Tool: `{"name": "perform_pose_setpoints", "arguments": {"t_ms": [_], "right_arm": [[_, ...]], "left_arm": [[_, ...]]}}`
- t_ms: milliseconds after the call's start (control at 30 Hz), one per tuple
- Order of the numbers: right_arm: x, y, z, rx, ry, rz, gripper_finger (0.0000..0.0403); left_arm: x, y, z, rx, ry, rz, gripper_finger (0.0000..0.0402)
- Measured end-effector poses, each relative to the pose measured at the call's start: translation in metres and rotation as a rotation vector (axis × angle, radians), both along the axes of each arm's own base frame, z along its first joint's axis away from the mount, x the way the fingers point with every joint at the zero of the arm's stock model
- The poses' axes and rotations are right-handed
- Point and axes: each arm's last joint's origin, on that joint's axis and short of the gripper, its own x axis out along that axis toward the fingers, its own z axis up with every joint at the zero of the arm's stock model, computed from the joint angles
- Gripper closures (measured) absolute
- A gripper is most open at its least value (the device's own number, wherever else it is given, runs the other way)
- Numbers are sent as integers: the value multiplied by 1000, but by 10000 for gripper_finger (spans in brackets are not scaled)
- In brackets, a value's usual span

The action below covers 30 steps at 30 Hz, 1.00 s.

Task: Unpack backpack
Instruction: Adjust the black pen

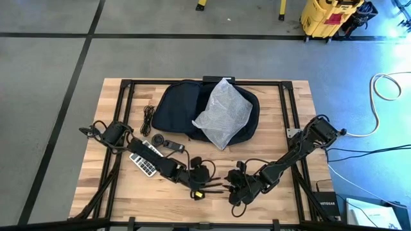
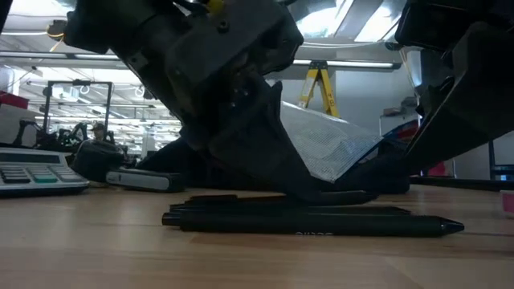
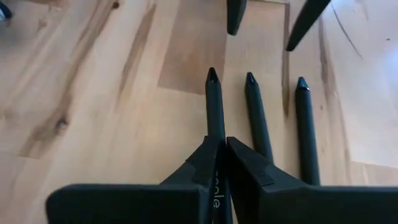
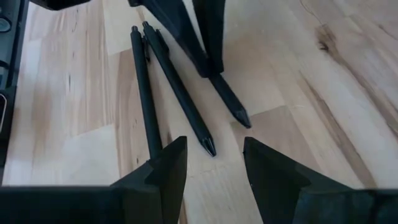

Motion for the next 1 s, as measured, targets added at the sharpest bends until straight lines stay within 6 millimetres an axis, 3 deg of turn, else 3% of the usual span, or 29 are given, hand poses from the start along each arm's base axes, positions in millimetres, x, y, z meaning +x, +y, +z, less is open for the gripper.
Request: {"name": "perform_pose_setpoints", "arguments": {"t_ms": [300,1000], "right_arm": [[0,0,0,7,1,4,260],[0,0,0,6,2,4,260]], "left_arm": [[5,11,1,4,-5,33,386],[6,10,2,-50,-1,25,384]]}}
